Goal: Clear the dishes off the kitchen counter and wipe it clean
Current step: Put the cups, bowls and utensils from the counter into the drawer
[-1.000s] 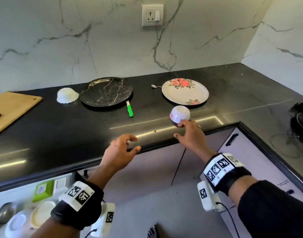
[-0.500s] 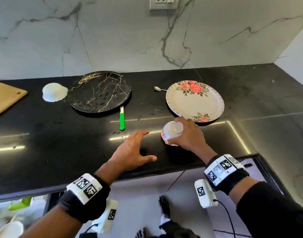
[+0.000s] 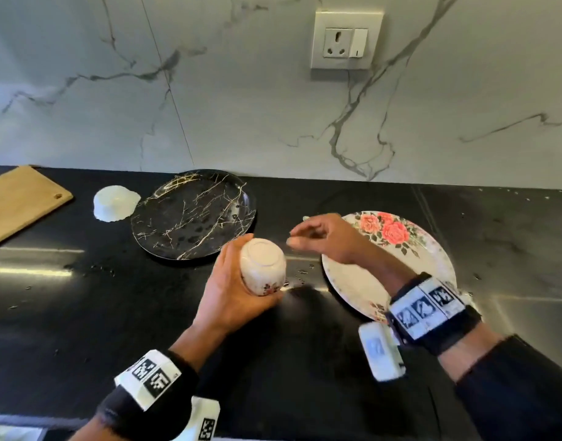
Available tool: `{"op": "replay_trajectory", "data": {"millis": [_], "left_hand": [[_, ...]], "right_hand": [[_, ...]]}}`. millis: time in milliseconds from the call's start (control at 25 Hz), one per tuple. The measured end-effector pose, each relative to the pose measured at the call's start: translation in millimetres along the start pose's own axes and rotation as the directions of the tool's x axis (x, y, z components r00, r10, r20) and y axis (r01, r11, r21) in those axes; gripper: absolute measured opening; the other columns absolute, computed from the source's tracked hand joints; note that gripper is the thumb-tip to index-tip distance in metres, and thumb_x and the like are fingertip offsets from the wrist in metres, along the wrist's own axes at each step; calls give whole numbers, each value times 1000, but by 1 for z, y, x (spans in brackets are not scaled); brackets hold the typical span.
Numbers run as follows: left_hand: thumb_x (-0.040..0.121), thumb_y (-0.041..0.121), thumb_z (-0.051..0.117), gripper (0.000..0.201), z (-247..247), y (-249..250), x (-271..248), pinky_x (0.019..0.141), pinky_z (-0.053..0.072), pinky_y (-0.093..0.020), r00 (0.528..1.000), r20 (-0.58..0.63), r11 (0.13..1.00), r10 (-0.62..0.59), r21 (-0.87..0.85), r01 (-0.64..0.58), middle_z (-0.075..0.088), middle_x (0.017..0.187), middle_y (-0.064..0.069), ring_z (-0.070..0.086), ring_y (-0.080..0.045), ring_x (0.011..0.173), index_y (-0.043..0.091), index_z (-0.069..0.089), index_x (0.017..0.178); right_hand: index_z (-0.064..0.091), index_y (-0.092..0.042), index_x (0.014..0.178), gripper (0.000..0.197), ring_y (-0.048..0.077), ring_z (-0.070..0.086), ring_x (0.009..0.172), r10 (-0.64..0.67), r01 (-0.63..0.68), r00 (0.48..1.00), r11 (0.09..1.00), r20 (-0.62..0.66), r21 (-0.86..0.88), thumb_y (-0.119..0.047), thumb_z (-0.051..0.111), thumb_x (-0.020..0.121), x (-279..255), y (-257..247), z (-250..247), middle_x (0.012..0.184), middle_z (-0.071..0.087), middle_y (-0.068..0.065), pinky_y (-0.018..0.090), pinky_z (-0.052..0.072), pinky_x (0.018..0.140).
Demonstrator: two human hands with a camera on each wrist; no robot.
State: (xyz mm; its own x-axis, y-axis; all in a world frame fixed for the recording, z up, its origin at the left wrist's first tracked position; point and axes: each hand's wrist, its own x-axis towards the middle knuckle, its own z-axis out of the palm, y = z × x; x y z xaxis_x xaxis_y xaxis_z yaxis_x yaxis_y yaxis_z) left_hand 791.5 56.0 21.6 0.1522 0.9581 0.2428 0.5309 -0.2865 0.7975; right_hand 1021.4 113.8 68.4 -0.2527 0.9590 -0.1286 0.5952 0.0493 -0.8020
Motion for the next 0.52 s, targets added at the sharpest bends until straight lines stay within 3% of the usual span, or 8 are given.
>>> {"op": "replay_trajectory", "data": {"millis": [80,120,240,280,400,520], "left_hand": [[48,47,90,103,-7,-13,1,96,33,-4,999,-24,999,-41,0,41,47,126,15,46,6,117,31,39,136],[47,43,93,106,-10,-18,1,96,33,-2,997,-28,998,-65,-7,65,48,127,16,46,6,118,31,39,137],[46,36,98,109,-19,-28,-1,97,35,-5,993,-42,993,-111,-35,109,49,130,16,47,5,121,30,40,138],[46,35,98,109,-23,-30,-3,99,37,-9,992,-46,992,-118,-40,116,50,131,15,49,3,121,30,40,138],[45,35,98,108,-33,-32,-9,104,43,-27,986,-65,987,-150,-57,147,53,131,12,52,-3,121,32,40,136],[45,36,98,108,-48,-36,-23,103,46,-30,975,-111,980,-191,-78,183,55,129,15,53,-4,120,35,40,135]], "right_hand": [[74,-19,88,17,10,66,82,95,-139,975,966,-203,-218,-30,80,77,46,29,-19,81,68,-8,28,49,76],[72,-19,86,16,15,65,88,154,-230,960,911,-235,-342,-28,79,76,66,43,-25,84,67,-6,31,48,80],[69,-20,98,34,28,54,113,349,-361,926,698,-146,-618,-38,80,71,106,76,-21,108,64,1,47,37,100],[69,-21,98,33,31,52,116,376,-372,917,686,-134,-625,-39,79,72,113,82,-19,111,63,2,50,35,101],[75,-24,82,6,30,50,111,336,-320,939,770,-74,-553,-28,72,80,123,82,-8,102,66,0,47,30,95],[73,-25,83,11,24,44,106,225,-171,974,795,21,-582,-25,64,89,121,57,17,100,59,-4,45,30,94]]}}
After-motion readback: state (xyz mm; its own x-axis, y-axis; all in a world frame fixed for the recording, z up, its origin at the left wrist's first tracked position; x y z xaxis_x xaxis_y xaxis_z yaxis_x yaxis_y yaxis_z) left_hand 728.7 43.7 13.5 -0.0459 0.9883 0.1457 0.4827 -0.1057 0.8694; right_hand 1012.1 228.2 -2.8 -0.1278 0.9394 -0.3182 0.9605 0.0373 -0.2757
